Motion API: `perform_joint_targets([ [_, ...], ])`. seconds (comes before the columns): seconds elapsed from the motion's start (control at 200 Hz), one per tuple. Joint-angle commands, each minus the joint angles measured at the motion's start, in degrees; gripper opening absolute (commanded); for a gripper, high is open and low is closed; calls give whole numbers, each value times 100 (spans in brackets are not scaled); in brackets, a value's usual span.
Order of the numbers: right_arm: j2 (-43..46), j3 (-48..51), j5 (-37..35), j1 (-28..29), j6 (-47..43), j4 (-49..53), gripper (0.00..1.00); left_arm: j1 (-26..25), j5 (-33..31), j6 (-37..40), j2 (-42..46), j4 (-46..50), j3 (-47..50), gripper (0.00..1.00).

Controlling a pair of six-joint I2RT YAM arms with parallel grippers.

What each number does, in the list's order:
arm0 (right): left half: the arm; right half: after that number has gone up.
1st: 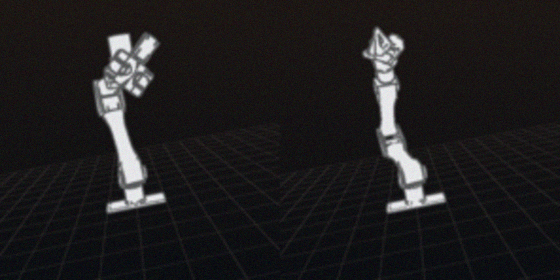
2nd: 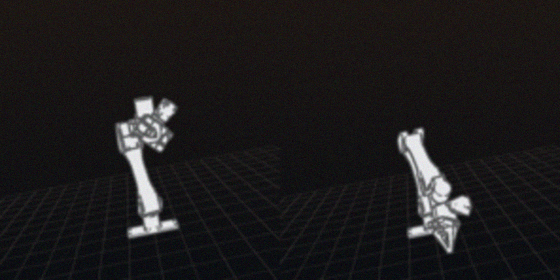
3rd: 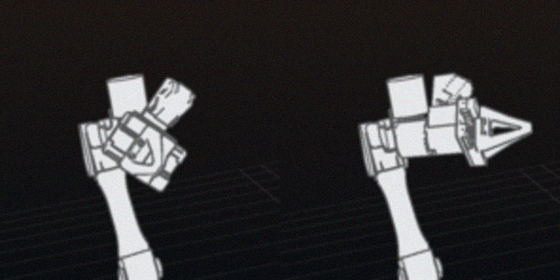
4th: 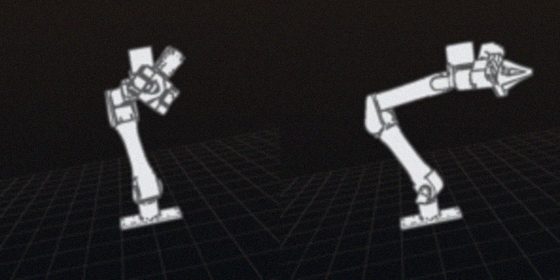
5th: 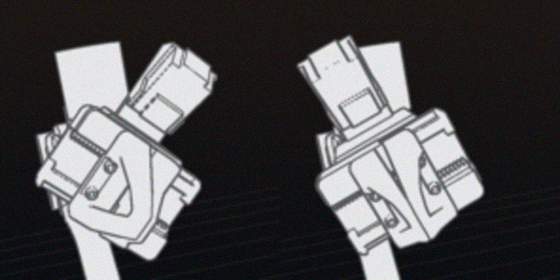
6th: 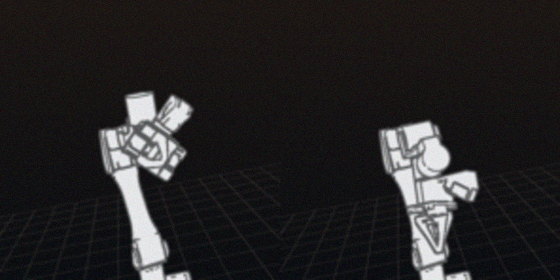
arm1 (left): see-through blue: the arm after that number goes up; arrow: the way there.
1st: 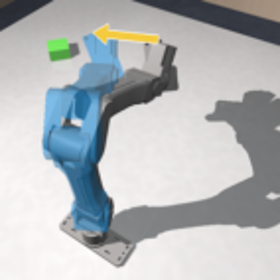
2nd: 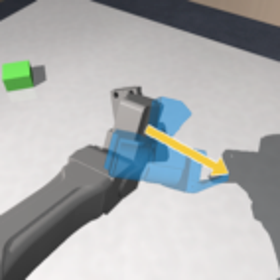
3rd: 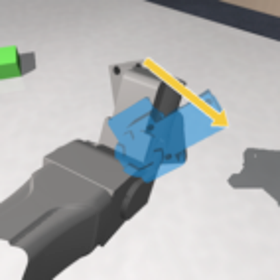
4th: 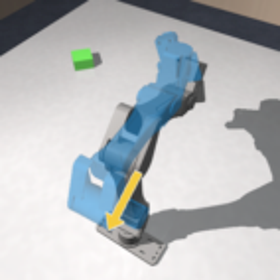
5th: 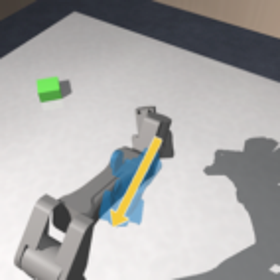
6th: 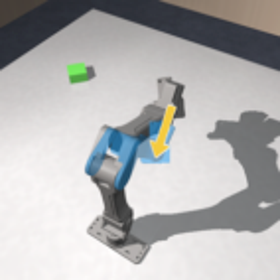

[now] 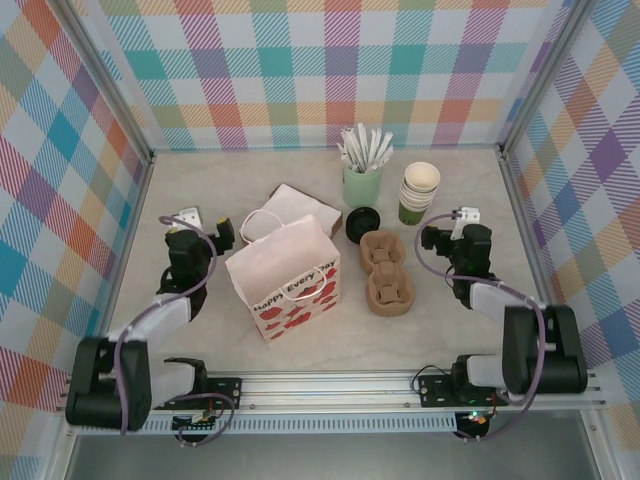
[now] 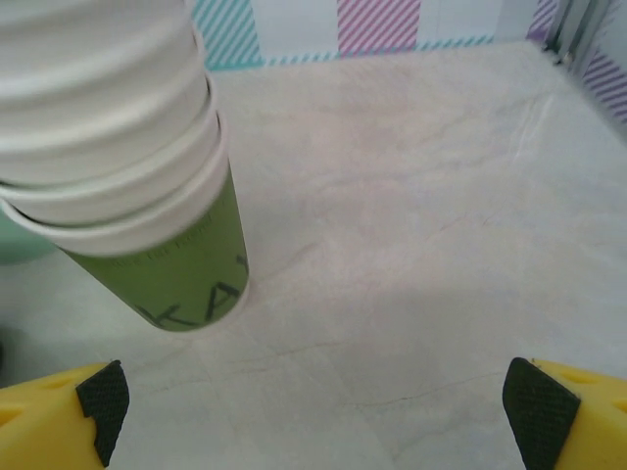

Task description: Pack the takeout coffee

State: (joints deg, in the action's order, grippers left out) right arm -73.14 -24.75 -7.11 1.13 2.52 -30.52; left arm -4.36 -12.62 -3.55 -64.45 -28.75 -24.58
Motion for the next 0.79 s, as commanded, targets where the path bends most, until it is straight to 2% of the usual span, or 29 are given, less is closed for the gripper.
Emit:
perform_joint_targets([
  [0.0, 728, -342, -71, -25, 161, 1395, 100, 39, -261, -620, 729, 1655, -313, 100],
  [0.105, 1280, -832, -141, -25, 525, 3031, 100, 40, -620, -1200, 1364, 3210, -723, 100],
  [0.2, 1682, -1329, -88, -25, 984, 4459, 100, 46, -634, -1474, 1739, 4668, -1327, 100],
  [0.29, 1981, -1818, 148, -32, 1258, 5575, 100, 48, -209, -1357, 1854, 5726, -2134, 100],
  [0.37, 2224, -2179, 427, -25, 1426, 6308, 100, 49, 573, -1145, 1766, 6311, -2926, 98],
  [0.45, 2444, -2418, 716, -25, 1498, 6748, 100, 9, 1576, -792, 1564, 6826, -3715, 92],
  [0.53, 2639, -2544, 939, -25, 1526, 6975, 100, -225, 2247, -320, 1292, 7382, -4453, 86],
  [0.7, 2806, -2622, 1110, -25, 1558, 7113, 100, -915, 3192, 335, 1025, 7871, -5228, 83],
  [0.79, 2772, -2666, 1164, -25, 1572, 7122, 100, -1303, 3264, 541, 771, 8043, -5519, 81],
])
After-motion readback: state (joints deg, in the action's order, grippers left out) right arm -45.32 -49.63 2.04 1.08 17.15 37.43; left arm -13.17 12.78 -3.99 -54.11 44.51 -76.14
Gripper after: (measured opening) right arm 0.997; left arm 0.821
